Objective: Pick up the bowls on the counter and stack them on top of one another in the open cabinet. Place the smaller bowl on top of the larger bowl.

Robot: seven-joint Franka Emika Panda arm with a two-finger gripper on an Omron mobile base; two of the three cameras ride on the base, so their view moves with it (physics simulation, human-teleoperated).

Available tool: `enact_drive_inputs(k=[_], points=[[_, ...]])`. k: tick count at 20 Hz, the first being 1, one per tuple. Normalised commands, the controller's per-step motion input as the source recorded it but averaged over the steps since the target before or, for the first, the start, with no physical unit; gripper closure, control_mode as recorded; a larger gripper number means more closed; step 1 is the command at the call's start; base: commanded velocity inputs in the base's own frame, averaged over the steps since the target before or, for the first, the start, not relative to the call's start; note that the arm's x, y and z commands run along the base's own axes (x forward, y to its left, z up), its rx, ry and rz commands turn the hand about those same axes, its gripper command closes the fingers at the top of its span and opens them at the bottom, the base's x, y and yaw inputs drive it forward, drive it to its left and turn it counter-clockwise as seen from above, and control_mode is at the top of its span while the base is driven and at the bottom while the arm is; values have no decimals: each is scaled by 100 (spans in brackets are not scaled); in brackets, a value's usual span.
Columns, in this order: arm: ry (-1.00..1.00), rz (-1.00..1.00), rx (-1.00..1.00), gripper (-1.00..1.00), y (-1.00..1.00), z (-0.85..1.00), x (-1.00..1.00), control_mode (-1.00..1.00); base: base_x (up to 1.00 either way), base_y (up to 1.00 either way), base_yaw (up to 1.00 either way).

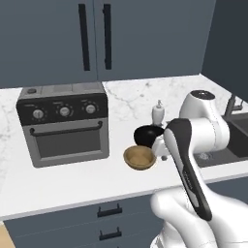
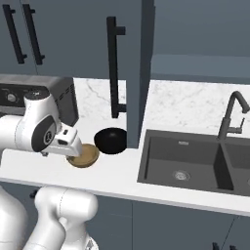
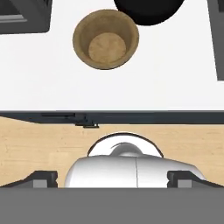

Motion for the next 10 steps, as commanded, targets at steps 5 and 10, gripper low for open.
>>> enact_drive_inputs(k=[5, 10], points=[[0, 0, 0, -100, 0, 0, 0, 100, 41, 0, -1], [6, -3, 4, -100, 0, -67, 16, -100, 3, 0, -1]])
